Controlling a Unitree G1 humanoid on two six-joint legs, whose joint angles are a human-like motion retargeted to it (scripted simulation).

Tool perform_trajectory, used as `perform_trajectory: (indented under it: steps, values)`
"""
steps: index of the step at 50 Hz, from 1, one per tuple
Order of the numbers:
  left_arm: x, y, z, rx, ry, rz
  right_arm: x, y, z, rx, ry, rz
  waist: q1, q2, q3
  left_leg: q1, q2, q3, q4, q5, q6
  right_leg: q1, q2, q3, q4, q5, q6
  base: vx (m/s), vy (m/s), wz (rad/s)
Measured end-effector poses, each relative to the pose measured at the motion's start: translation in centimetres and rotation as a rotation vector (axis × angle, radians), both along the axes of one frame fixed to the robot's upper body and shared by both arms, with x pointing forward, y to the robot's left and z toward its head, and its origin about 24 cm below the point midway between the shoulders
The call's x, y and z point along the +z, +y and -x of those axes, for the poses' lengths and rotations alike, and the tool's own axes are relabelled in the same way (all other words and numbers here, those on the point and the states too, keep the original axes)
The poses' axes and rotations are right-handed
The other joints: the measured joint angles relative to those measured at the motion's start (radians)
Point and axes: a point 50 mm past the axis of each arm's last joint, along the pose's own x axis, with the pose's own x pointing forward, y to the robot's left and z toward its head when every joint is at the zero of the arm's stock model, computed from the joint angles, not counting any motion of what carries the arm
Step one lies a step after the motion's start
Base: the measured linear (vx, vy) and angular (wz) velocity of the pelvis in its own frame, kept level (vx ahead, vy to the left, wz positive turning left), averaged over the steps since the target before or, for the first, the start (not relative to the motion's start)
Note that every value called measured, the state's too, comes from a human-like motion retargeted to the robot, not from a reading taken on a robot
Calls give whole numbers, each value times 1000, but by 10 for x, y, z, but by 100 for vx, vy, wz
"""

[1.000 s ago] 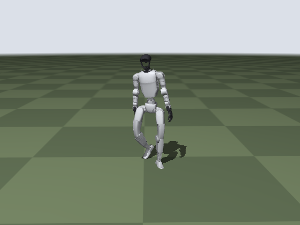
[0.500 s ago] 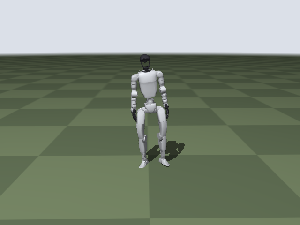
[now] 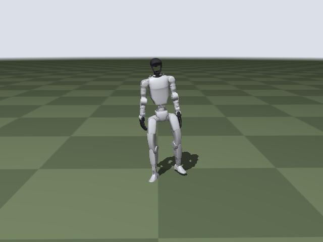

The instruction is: In place motions

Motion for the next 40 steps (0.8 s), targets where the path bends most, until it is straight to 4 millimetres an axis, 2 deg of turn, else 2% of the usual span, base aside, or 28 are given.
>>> perform_trajectory:
  steps: [2, 8, 12, 15, 20, 25, 28, 32, 36, 40]
  values:
    - [0, 1, 5, 2, 14, -2, 0, 1, 0, -6, -11, -5, 4, 13, -8, 15, 2, -7, -42, -10, -26, -12, 8, 17, 15, 4, 2, 2, 26, -43]
    - [1, 6, 5, -29, 44, 1, -2, 2, -9, -29, -80, -10, -29, 42, -9, 21, -6, 91, -109, -92, -8, -74, 2, 50, 66, 28, 13, -7, 34, -23]
    - [4, 21, -5, -98, 64, -26, -4, 6, -14, -75, -118, 15, -34, 20, 28, 14, -27, 118, -122, -102, -2, -99, -10, 70, 50, 106, 18, -17, 19, -22]
    - [6, 31, -7, -130, 83, -51, -4, 6, -12, -57, -96, 94, -24, 3, 42, 7, -41, 125, -125, -106, 9, -104, -17, 97, 19, 179, 46, -17, 22, -26]
    - [6, 35, 0, -78, 80, -60, -3, -2, -15, 125, -105, 192, -9, 6, 31, -6, -32, 158, -127, -109, 23, -89, -8, 101, 66, 45, 46, -10, 10, -43]
    - [4, 35, 20, -42, 134, -44, -3, -4, -21, 224, -123, 166, 0, 9, 27, -10, -24, 162, -110, -117, 35, -24, 12, 141, 127, 17, 35, -9, 1, -26]
    - [4, 33, 32, -11, 139, -46, -4, -2, -22, 218, -125, 133, -13, 4, 26, -13, -31, 141, -89, -126, 39, 32, 19, 141, 126, 45, 56, -1, -2, 6]
    - [4, 33, 41, 39, 110, -97, -4, 1, -16, 188, -104, 70, -7, -15, 40, 9, -53, 117, -74, -125, 35, 106, 25, 75, 36, -5, 29, -4, -11, 6]
    - [3, 30, 40, 114, 80, -104, -4, 2, -16, 158, -108, 21, 14, -38, 69, 23, -72, 106, -62, -119, 26, 153, 33, 60, -39, -17, 30, -17, -19, 7]
    - [2, 25, 36, 162, 57, -87, -3, -4, -18, 145, -121, 33, 16, -31, 80, 4, -60, 104, -55, -89, 9, 157, 44, 43, -71, -6, 33, -20, -15, 20]
